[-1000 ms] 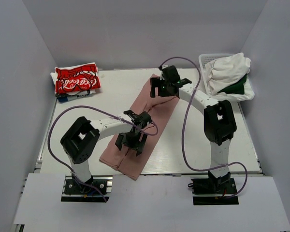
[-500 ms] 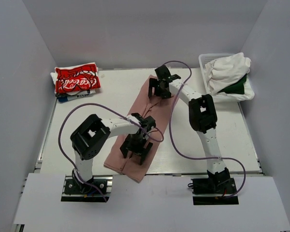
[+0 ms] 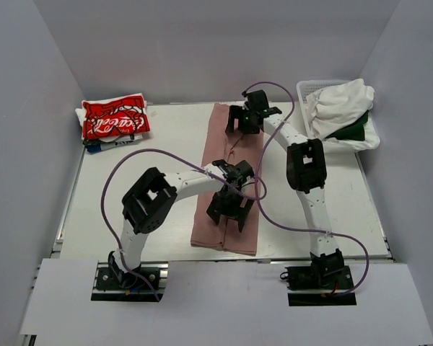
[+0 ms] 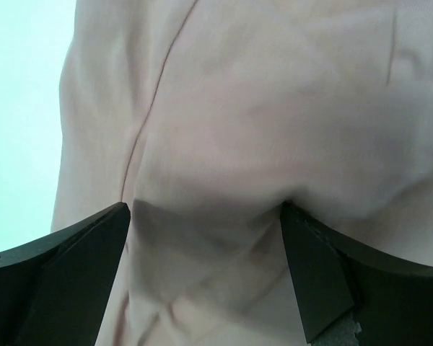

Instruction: Fold and stack the t-shirts

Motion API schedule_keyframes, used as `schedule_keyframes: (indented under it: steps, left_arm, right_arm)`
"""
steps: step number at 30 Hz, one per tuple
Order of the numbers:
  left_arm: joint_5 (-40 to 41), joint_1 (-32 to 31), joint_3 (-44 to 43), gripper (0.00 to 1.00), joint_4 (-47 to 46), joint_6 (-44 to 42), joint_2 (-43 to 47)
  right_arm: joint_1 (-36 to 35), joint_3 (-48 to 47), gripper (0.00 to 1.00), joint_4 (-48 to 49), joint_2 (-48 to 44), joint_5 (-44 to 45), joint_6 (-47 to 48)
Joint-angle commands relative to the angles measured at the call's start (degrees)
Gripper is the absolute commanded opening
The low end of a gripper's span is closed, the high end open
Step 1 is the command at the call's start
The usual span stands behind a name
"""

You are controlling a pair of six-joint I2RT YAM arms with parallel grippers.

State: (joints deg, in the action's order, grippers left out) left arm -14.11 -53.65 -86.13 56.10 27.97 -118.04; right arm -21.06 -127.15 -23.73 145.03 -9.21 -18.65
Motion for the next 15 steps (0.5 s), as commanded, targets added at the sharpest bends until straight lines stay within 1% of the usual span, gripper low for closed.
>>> schedule_keyframes:
  steps: [1,3,4,5,6,7,8,9,10,11,12,13,14,15]
  left_arm:
    - [8.1,-0.2,1.6,1.0,-7.7,1.0,9.4]
    - [10.7,-0.8,2.3,1.0,-6.9,1.0,13.7]
    - [11.6,-0.8,3.1,1.0,-6.3,1.6,18.1]
    - [12.9,-0.8,4.1,1.0,-6.3,1.7,20.3]
    - [13.7,-0.8,6.7,1.0,-5.0,3.9,22.2]
    - [15.2,-0.8,8.4,1.0,-4.9,4.9,24.2]
    - [15.9,-0.8,12.3,1.0,-4.1,6.1,27.7]
    - [16.8,-0.1,14.6,1.0,-3.5,8.9,29.6]
    - [18.7,0.6,19.1,1.0,-2.9,10.9,32.8]
    - [20.1,0.6,21.2,1.0,-2.3,13.1,34.4]
    - [21.3,0.6,23.4,1.0,-2.3,17.1,35.8]
    - [22.1,0.6,25.5,1.0,-2.3,18.7,37.0]
    - [22.6,1.2,29.7,1.0,-2.3,19.8,38.0]
    - [22.6,1.2,31.7,1.0,-3.1,21.8,39.6]
  right_arm:
    - [-1.4,4.4,0.9,1.0,-10.9,-2.0,6.4]
    - [-1.6,7.3,0.9,1.8,-15.4,-1.7,7.0]
    - [-1.8,8.7,0.9,1.8,-18.0,-1.9,7.0]
    - [-1.8,10.2,0.9,1.5,-19.1,-2.1,7.1]
    - [-2.2,11.1,0.9,1.5,-23.0,-1.8,7.0]
    - [-2.3,15.8,0.9,1.7,-24.4,-1.3,6.8]
    - [-2.4,17.8,0.9,2.2,-26.0,-0.9,6.7]
    - [-2.9,20.3,0.9,3.2,-31.6,0.9,6.3]
    - [-3.0,29.2,0.9,4.2,-33.7,3.9,4.7]
    - [-3.5,32.8,0.9,6.2,-35.8,5.6,4.2]
    - [-3.0,36.1,0.9,7.3,-43.3,6.6,3.8]
    - [-4.6,47.3,0.9,8.7,-45.8,7.8,3.5]
    - [-5.0,51.1,0.9,8.6,-51.2,8.8,2.4]
    - [-6.5,58.2,0.9,8.6,-56.4,8.9,1.7]
